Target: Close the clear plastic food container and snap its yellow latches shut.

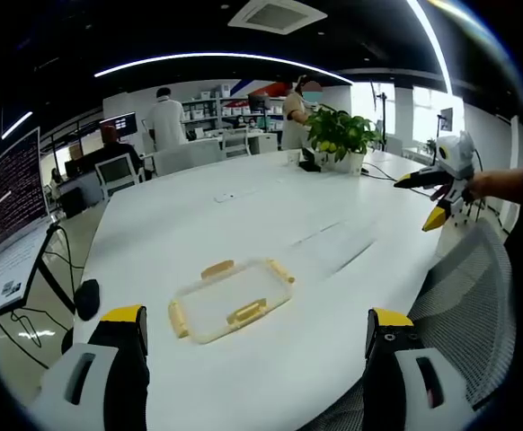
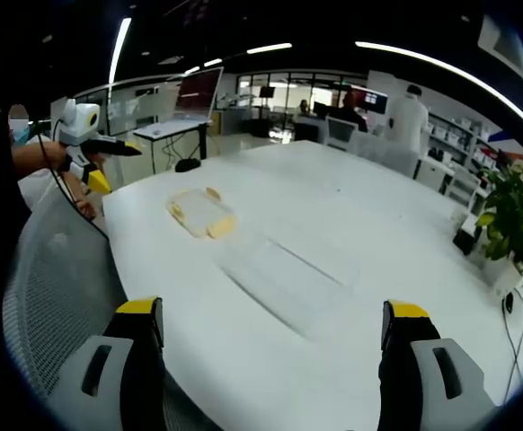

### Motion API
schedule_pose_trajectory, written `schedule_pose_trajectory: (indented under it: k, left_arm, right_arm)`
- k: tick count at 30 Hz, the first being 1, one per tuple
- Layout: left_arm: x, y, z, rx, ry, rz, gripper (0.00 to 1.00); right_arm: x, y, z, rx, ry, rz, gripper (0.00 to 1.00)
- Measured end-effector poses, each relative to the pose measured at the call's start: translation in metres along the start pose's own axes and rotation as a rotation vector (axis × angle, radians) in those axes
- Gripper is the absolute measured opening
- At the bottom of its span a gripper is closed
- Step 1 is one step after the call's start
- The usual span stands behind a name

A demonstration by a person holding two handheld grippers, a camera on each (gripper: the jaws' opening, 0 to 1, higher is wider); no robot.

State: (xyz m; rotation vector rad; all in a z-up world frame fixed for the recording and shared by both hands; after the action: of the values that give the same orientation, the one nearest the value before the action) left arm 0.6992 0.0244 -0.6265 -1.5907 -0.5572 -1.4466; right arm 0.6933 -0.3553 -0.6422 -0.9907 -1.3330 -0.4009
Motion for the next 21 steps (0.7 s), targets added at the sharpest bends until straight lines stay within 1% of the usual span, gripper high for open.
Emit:
schedule_pose_trajectory:
  k: [21]
  left_arm:
    - [-0.0002, -0.0003, 0.0002, -0.003, -0.001, -0.001, 0.99]
  right_arm:
    - [0.0001, -0.0005, -0.0001, -0.001, -0.004, 0.003, 0.99]
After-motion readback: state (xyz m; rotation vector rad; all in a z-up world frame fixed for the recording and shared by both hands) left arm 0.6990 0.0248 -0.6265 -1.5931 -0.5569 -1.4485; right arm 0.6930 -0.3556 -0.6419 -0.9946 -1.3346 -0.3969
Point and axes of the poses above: the point that each gripper's makers call its tool centre point, and the gripper's own axes: y roughly forward along the fingers, z roughly to its left, x roughly out of its top, the point moved 6 cm from there along -y, roughly backward along the fingers, and after that the axes turned 12 degrees about -z, right-handed, at the moved point
